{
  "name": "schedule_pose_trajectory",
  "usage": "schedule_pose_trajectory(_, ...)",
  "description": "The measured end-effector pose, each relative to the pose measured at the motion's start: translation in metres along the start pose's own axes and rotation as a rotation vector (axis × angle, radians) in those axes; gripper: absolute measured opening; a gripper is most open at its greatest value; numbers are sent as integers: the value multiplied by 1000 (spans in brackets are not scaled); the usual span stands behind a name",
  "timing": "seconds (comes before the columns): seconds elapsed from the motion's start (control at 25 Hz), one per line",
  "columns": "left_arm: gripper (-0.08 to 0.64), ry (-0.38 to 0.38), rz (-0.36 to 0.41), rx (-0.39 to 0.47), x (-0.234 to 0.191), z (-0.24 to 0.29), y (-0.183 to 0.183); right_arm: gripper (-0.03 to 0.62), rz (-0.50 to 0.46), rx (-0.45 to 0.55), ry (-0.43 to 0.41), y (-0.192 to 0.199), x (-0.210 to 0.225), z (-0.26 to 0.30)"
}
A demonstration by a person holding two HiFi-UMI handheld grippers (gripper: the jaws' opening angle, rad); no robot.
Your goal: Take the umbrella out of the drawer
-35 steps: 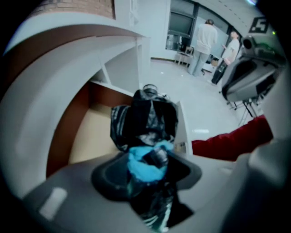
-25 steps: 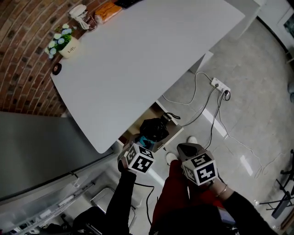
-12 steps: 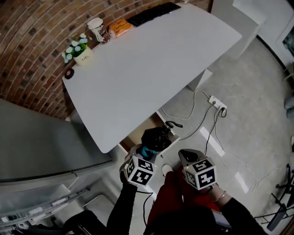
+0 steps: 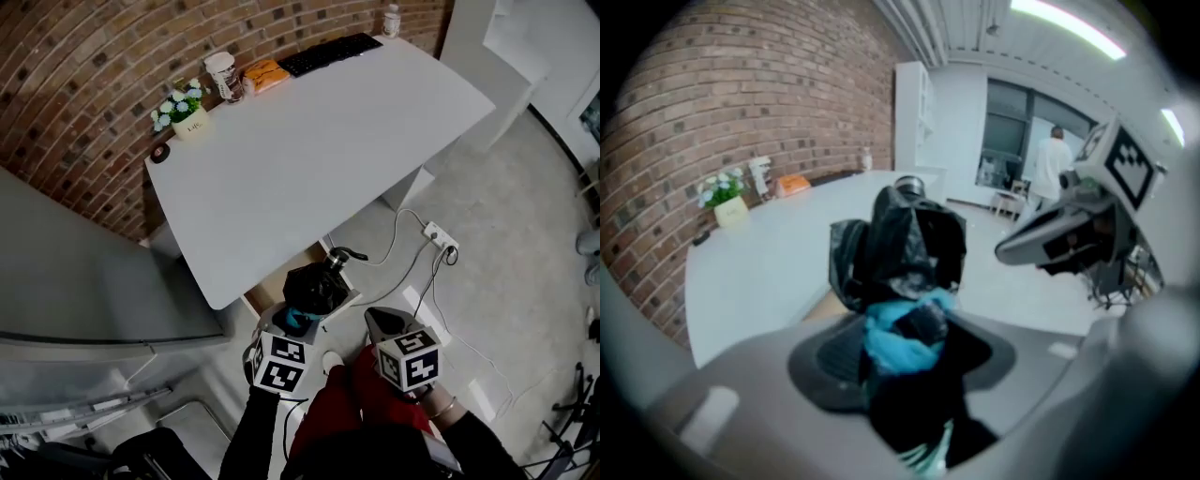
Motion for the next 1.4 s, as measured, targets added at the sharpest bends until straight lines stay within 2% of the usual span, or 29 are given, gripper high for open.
schedule_pose_trajectory(0.2,216,-55,-98,100,1,-22,-15,-2,-34,35,-33,-12,-6,-9)
schedule_pose_trajectory(0.52,216,-161,-212,221,-4,-54,-26,-2,-60,98,-81,-37,-21,-12)
schedule_pose_trajectory(0.84,216,-253,-299,329,-13,-88,-31,-2,-102,148,-147,-58,-40,-10)
schedule_pose_trajectory(1.08,218,-291,-314,376,-11,-113,-33,-2,-130,193,-223,-72,-55,-13)
schedule_pose_trajectory(1.4,218,-364,-397,507,-9,-143,-35,-3,-170,280,-293,-93,-74,-20)
Point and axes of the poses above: the fingertips, and each gripper's own axes: z forward along the fingers, x to its right, y out of its underside, the point moved 8 cm from there along -z, backward along the fingers, and after that the axes turned 13 degrees about x, right-handed, at the moved point
